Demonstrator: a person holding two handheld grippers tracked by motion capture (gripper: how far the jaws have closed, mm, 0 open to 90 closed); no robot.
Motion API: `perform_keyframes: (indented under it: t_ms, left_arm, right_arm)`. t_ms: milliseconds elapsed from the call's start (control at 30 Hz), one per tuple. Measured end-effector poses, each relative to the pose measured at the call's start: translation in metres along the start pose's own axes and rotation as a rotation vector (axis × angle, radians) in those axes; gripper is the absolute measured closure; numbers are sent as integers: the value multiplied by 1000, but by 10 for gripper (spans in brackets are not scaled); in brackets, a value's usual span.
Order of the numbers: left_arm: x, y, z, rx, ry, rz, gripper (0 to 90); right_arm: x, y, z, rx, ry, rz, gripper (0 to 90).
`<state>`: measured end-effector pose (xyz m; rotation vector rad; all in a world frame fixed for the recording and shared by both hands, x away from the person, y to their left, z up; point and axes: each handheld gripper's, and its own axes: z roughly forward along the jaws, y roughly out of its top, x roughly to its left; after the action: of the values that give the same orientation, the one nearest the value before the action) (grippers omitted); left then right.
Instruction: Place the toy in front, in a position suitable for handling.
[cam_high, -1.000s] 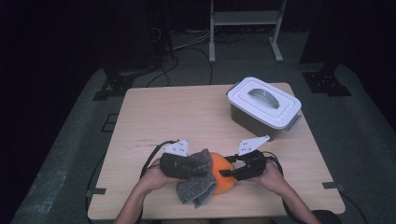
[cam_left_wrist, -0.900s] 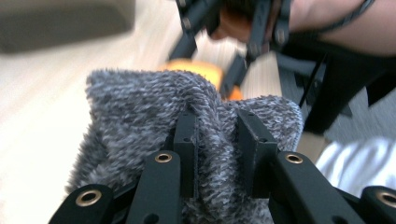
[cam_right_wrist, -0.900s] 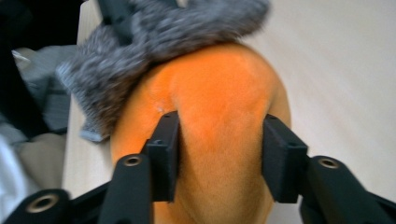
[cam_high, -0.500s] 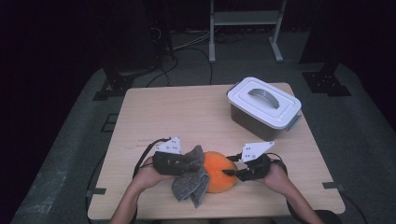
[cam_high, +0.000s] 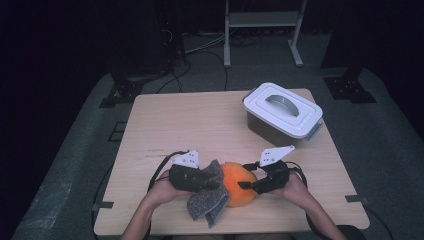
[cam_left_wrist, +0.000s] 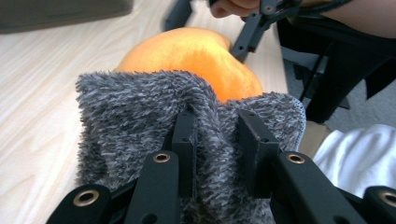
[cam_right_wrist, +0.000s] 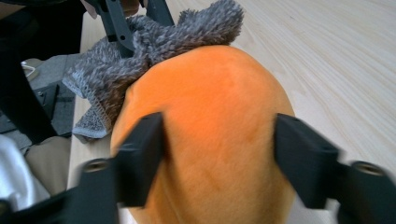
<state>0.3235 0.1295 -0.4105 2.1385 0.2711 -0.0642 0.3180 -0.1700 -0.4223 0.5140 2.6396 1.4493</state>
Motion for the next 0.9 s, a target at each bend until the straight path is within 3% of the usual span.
perform_keyframes:
  t_ms: [67, 200, 267, 300, 367, 467, 567, 633, 667, 767, 900]
  left_arm:
    - [1, 2, -5, -17, 29, -2, 708]
    - [0, 9, -17, -100, 57, 5, 711]
    - [-1, 11, -18, -96, 60, 13, 709]
    - [-1, 9, -15, -71, 70, 18, 709]
    - [0, 5, -10, -44, 61, 13, 708]
    - [-1, 3, -6, -46, 37, 9, 709]
    - [-8, 6, -1, -35, -29, 52, 709]
    - [-12, 7, 3, -21, -56, 74, 707]
    - [-12, 8, 4, -13, -45, 73, 704]
    - [-7, 6, 0, -14, -37, 54, 704]
    - [0, -3, -5, -2, -11, 24, 703]
  right_arm:
    - [5, 2, -2, -29, -28, -62, 579]
    - [13, 11, -3, -100, -63, -132, 600]
    - [16, 14, 0, -94, -56, -167, 596]
    - [17, 13, 3, -77, -53, -176, 590]
    - [16, 11, 5, -57, -47, -165, 547]
    - [10, 10, 0, -44, -8, -103, 406]
    - [8, 11, -6, -77, 2, -76, 315]
    - [7, 11, -2, -51, 13, -56, 275]
    - [7, 10, 2, -17, 20, -49, 291]
    - [7, 5, 5, -4, 23, -38, 396]
    - [10, 3, 0, 24, 10, -74, 487]
